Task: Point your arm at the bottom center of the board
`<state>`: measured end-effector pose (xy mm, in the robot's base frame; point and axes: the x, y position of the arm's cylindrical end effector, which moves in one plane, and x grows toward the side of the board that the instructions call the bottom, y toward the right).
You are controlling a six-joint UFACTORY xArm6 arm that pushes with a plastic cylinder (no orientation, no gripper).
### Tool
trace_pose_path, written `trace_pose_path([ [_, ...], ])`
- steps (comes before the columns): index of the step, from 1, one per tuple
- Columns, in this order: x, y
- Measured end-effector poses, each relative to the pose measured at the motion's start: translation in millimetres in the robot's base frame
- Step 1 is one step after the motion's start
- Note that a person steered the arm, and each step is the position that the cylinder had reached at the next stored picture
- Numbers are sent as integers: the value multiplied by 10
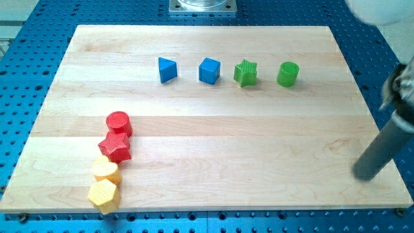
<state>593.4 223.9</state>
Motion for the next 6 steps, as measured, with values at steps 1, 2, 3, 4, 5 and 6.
trace_pose_path([
  [1,247,-380],
  [2,254,-430],
  [3,252,-976],
  [4,250,-1893],
  [5,247,-2498],
  [6,254,-2652],
])
